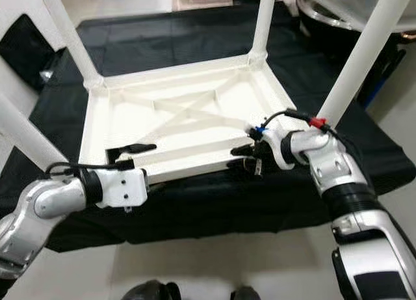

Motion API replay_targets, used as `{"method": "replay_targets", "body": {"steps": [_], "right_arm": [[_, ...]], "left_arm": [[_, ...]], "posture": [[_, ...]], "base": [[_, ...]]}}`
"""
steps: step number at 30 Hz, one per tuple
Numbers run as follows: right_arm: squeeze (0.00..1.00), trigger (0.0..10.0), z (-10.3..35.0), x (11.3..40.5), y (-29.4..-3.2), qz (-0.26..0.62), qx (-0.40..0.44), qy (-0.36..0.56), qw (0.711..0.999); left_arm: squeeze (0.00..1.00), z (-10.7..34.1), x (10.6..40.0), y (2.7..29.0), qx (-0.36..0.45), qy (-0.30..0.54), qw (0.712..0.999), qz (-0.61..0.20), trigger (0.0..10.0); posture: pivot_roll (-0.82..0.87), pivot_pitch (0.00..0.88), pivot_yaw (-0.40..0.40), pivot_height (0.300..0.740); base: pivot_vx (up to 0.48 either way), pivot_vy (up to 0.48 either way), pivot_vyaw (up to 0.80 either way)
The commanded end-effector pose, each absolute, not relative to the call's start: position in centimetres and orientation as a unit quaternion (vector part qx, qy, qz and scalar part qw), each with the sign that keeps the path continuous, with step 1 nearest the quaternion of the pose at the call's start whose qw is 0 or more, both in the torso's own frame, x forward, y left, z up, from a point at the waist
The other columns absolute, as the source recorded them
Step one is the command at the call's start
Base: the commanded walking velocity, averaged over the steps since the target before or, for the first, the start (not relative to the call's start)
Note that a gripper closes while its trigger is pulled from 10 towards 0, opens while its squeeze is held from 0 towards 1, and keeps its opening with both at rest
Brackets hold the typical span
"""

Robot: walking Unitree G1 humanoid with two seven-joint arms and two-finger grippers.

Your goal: Building children table

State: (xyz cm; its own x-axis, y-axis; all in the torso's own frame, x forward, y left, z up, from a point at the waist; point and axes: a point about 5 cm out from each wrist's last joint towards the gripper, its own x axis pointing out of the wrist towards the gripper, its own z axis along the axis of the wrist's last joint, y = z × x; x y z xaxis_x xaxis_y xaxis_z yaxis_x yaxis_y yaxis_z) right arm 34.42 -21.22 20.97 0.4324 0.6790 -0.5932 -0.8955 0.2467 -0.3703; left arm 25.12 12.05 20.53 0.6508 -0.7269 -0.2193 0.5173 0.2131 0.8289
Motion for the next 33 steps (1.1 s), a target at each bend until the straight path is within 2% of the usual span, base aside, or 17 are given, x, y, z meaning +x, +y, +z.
{"method": "replay_targets", "body": {"steps": [1,5,15,16,17,18,19,20,21,22,27,30,31,32,33], "right_arm": [[0.0,0.0,20.6,34.4,-21.5,0.504,-0.328,0.164,0.782],[0.0,0.0,20.9,34.6,-21.4,0.516,-0.341,0.168,0.768],[0.0,0.0,22.0,35.1,-21.6,0.519,-0.35,0.148,0.766],[0.0,3.9,22.7,35.2,-21.6,0.521,-0.338,0.137,0.772],[0.0,3.9,22.7,35.2,-21.6,0.521,-0.338,0.137,0.772],[0.0,10.0,23.6,35.2,-21.5,0.534,-0.312,0.126,0.775],[0.0,10.0,24.3,35.1,-21.3,0.545,-0.289,0.122,0.777],[0.23,10.0,24.8,34.9,-21.2,0.561,-0.271,0.119,0.773],[0.23,10.0,25.0,34.7,-21.1,0.57,-0.263,0.119,0.769],[1.0,10.0,25.2,34.6,-21.0,0.578,-0.258,0.119,0.765],[1.0,10.0,25.0,34.0,-20.6,0.593,-0.298,0.128,0.737],[1.0,10.0,24.6,34.1,-20.6,0.589,-0.312,0.137,0.733],[0.63,10.0,24.1,34.2,-20.7,0.58,-0.33,0.145,0.73],[0.63,10.0,24.1,34.2,-20.7,0.58,-0.33,0.145,0.73],[0.0,10.0,23.6,34.4,-20.7,0.571,-0.346,0.151,0.729]], "left_arm": [[0.0,20.7,24.9,12.7,0.487,-0.098,0.772,-0.396,10.0],[0.0,20.8,24.9,13.1,0.489,-0.094,0.778,-0.383,10.0],[0.0,21.1,25.0,13.0,0.494,-0.093,0.777,-0.379,10.0],[0.0,21.1,25.0,12.9,0.493,-0.094,0.778,-0.378,10.0],[0.0,21.1,25.0,12.9,0.493,-0.094,0.778,-0.378,10.0],[0.0,21.2,25.0,12.9,0.492,-0.095,0.779,-0.376,10.0],[0.0,21.2,25.0,12.8,0.492,-0.096,0.78,-0.375,10.0],[0.0,21.2,25.0,12.8,0.491,-0.096,0.78,-0.374,10.0],[0.0,21.3,25.0,12.8,0.491,-0.096,0.781,-0.374,10.0],[0.0,21.3,25.0,12.8,0.491,-0.097,0.781,-0.374,10.0],[0.0,21.3,24.9,12.7,0.49,-0.098,0.781,-0.375,10.0],[0.0,21.3,24.9,12.7,0.49,-0.099,0.781,-0.375,10.0],[0.0,21.4,25.0,12.7,0.49,-0.101,0.781,-0.374,10.0],[0.0,21.4,25.0,12.7,0.49,-0.101,0.781,-0.374,10.0],[0.0,21.5,25.0,12.6,0.49,-0.102,0.781,-0.374,10.0]], "posture": [[0.03,0.365,0.052,0.74],[0.02,0.367,0.046,0.74],[0.0,0.338,0.033,0.74],[0.0,0.33,0.025,0.74],[0.0,0.33,0.025,0.74],[0.0,0.335,0.022,0.74],[0.0,0.335,0.022,0.74],[-0.01,0.337,0.022,0.74],[-0.01,0.337,0.022,0.74],[-0.01,0.337,0.019,0.74],[-0.02,0.336,0.017,0.74],[-0.02,0.335,0.015,0.74],[-0.02,0.336,0.014,0.74],[-0.02,0.336,0.014,0.74],[-0.02,0.337,0.015,0.74]], "base": [[0.0,0.0,0.0],[0.0,0.0,0.0],[0.0,0.0,0.0],[0.0,0.0,0.0],[0.0,0.0,0.0],[0.0,0.0,0.0],[0.0,0.0,0.0],[0.0,0.0,0.0],[0.0,0.0,0.0],[0.0,0.0,0.0],[0.0,0.0,0.0],[0.0,0.0,0.0],[0.0,0.0,0.0],[0.0,0.0,0.0],[0.0,0.0,0.0]]}}
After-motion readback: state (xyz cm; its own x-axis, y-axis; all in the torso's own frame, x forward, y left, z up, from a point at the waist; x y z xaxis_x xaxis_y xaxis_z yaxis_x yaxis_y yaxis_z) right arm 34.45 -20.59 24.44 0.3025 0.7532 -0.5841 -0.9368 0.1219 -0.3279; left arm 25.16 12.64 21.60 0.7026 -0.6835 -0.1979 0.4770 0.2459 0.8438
